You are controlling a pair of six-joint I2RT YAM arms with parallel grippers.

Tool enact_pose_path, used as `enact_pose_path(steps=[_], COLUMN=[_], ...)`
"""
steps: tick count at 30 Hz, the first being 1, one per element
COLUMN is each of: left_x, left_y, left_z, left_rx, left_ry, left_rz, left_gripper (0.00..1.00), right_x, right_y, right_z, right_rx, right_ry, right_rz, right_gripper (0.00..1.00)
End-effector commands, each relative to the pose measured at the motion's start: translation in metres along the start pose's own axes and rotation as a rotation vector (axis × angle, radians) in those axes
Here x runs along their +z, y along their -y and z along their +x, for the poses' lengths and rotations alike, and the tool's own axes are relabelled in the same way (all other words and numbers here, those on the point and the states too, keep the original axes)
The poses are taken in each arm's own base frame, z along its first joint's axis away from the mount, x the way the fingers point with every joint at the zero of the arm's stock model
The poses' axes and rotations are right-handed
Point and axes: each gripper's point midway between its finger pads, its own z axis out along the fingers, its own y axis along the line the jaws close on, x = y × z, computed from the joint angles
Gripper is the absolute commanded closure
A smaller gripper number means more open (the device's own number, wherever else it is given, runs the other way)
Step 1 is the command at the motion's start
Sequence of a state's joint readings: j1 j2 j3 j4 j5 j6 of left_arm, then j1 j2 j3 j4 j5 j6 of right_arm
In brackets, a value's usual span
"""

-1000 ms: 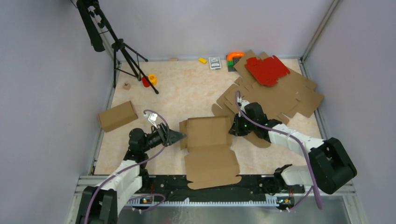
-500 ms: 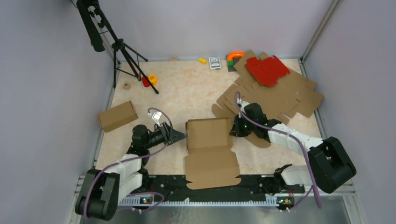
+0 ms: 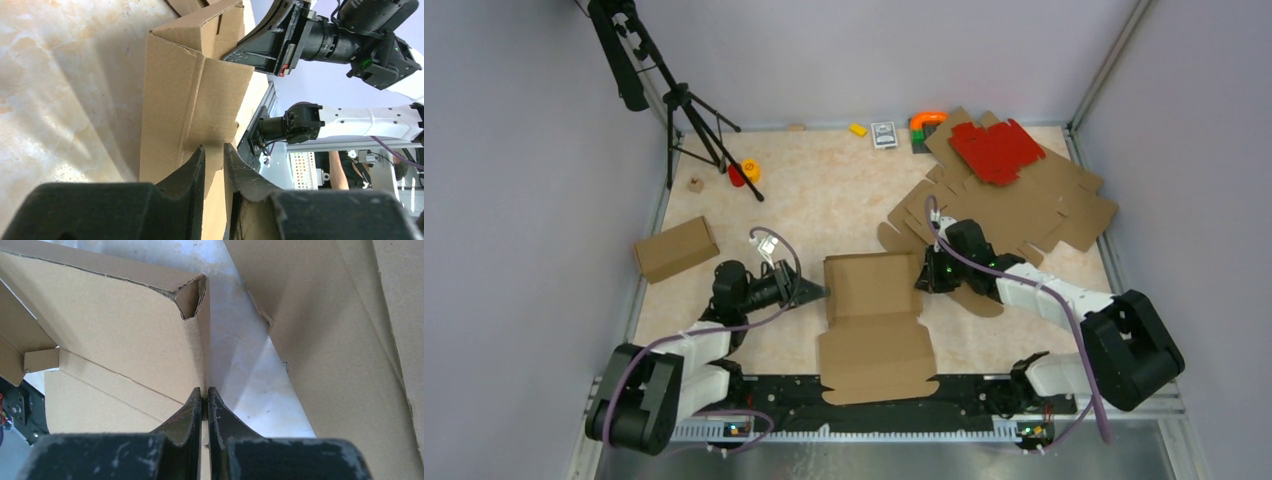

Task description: Fold the paper box

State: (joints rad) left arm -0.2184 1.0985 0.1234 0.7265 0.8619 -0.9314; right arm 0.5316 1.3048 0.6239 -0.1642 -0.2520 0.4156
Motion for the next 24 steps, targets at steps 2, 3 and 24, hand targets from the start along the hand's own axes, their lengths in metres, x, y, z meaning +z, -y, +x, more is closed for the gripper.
enact_pose_path(steps=[2,3,24], left_x=[0.006,0.007,0.007], left_y=[-0.008,-0.012,-0.053], left_z=[-0.007,-0.007,0.008], left_rx=[0.065,0.077,0.269], left_ry=[-0.008,-0.011,-0.185], left_rz=[-0.057,-0.086,-0.591], left_gripper=[0.81,0.81,0.64], right_x=[-0.002,-0.002,-0.001], right_y=[-0.013,-0.013,-0.015], right_z=[-0.029,-0.029,-0.027], right_rx=[-0.005,-0.006,-0.002], right_ry=[0.068,0.069,0.068], right_rz=[-0.044,-0.044,-0.057], right_gripper=[1.0,1.0,1.0])
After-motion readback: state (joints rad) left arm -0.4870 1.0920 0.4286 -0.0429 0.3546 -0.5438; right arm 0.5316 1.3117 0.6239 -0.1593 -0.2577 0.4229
